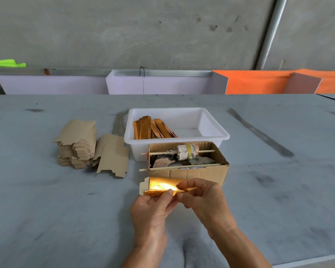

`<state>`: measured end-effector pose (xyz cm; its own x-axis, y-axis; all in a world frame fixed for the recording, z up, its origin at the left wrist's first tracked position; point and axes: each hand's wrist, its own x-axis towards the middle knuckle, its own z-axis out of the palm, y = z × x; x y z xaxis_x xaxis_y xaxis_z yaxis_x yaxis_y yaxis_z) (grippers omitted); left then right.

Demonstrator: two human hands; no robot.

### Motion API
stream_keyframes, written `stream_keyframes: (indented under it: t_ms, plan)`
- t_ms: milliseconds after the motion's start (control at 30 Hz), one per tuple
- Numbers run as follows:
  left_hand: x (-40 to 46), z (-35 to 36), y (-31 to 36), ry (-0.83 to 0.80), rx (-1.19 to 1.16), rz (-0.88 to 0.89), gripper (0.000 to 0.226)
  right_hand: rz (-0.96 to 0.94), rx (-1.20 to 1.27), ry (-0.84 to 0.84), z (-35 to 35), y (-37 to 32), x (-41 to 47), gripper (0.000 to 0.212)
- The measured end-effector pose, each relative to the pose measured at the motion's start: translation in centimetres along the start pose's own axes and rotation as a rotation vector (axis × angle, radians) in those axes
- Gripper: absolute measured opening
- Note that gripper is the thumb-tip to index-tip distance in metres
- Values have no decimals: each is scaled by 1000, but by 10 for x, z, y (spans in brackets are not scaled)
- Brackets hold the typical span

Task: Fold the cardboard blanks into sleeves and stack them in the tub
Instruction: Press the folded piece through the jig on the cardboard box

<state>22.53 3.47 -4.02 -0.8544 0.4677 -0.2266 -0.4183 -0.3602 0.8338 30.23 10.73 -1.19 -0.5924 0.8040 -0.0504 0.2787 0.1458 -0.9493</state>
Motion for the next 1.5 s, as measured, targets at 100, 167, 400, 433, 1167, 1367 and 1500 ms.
stream_keyframes:
  t_ms: [100, 167, 400, 433, 1167, 1367, 1500]
  plan:
    - [0, -1, 0, -7, 8, -3, 7, 21, -15, -13, 0, -1, 1, 16]
    - [0, -2, 0, -25, 9, 3, 8, 34, -31, -24, 0, -3, 1, 15]
    - [1, -4, -1, -103, 6, 9, 17, 62, -67, -83, -4, -9, 3, 18]
    - [1, -5, -1, -104, -1, 3, 20, 69, -71, -93, -5, -10, 3, 18]
    - [5, 4, -8, 154, -123, -146, 24, -120, -295, 80, 17, -4, -18, 40]
    - [4, 7, -7, 168, -178, -175, 27, -36, -24, 225, 32, 7, -24, 41]
    - [6, 8, -5, 140, -196, -218, 23, 117, 302, 257, 35, 12, -22, 45]
